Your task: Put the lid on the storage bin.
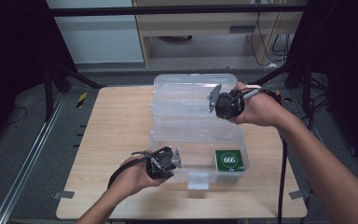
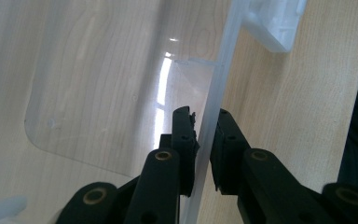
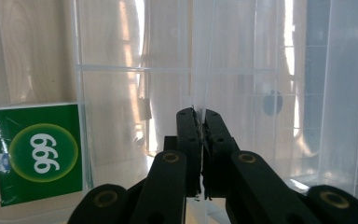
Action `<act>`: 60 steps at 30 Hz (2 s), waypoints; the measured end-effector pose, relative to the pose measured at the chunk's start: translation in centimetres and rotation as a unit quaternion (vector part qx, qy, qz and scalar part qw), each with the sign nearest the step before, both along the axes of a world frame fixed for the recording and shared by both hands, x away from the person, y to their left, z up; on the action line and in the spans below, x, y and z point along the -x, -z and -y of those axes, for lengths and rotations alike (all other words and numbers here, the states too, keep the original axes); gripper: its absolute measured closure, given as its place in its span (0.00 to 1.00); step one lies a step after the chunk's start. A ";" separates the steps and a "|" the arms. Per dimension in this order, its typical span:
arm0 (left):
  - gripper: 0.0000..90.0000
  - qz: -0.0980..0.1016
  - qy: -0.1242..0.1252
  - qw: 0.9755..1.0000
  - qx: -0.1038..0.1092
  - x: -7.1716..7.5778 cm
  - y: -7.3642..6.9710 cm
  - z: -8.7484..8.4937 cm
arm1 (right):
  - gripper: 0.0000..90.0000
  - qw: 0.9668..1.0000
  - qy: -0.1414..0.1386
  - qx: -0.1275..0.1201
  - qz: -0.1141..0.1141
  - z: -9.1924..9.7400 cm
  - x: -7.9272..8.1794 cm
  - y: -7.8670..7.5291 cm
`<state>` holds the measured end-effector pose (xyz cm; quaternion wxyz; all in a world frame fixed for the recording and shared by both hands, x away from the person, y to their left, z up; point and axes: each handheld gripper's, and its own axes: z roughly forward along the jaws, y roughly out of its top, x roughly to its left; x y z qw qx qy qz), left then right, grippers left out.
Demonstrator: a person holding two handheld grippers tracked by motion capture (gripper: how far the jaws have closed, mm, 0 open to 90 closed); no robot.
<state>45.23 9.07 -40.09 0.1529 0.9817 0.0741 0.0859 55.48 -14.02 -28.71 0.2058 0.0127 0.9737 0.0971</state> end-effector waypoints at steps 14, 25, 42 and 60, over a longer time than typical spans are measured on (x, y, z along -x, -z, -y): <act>0.90 0.002 -0.017 1.000 0.014 -0.4 0.2 0.4 | 0.96 1.000 0.015 -0.011 0.010 0.3 -1.0 0.2; 0.89 0.001 -0.026 0.999 0.021 -0.4 0.3 0.3 | 0.97 0.999 -0.003 -0.035 0.016 0.9 1.6 0.0; 0.88 -0.011 -0.064 0.997 0.040 0.0 0.7 0.2 | 0.96 0.998 -0.020 -0.043 0.029 1.5 5.1 0.7; 0.86 0.018 -0.031 0.999 0.040 -1.5 0.9 0.8 | 0.96 0.999 -0.018 -0.046 0.023 1.8 4.1 0.8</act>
